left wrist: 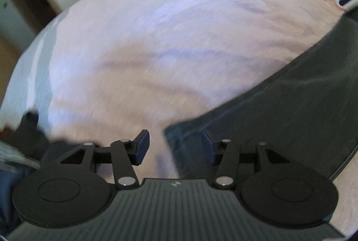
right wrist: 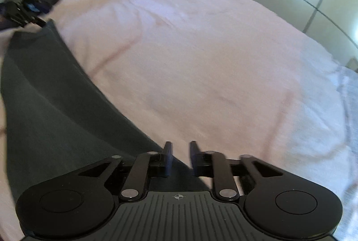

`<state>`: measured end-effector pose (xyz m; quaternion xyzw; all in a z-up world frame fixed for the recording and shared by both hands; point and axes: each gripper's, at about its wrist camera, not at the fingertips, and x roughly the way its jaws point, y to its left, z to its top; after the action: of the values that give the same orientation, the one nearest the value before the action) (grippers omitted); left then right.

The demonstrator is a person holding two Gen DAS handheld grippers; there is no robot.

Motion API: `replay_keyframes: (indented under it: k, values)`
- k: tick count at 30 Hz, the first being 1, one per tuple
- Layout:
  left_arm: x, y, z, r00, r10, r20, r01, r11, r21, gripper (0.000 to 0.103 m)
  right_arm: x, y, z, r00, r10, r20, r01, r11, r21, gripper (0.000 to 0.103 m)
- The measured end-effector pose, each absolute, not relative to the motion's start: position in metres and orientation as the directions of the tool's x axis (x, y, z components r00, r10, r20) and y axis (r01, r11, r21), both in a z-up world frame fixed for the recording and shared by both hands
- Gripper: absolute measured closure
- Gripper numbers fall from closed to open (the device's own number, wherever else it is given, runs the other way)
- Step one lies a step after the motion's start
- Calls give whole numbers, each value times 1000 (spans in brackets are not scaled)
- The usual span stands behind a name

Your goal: Fold clothes

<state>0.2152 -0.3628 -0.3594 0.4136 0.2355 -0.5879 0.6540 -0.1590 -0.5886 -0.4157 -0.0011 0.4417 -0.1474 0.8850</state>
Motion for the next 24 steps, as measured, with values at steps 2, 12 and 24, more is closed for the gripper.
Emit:
replay_keyframes:
  k: [2, 12, 24]
  values:
    - [225, -358, -366, 179, -560, -809, 975, -11, 223, 54, -140, -579, -419, 588, -216, -780, 220, 970, -103, 51]
    - [229, -345, -373, 138, -637, -759, 981, -16, 193, 94, -69, -552, -450, 536, -150, -831, 127, 987, -96, 79]
    - [230, -358, -375, 268, -648, -713, 958, 105, 265, 100, -54, -554, -447, 560, -240, -793, 185, 969, -163, 103]
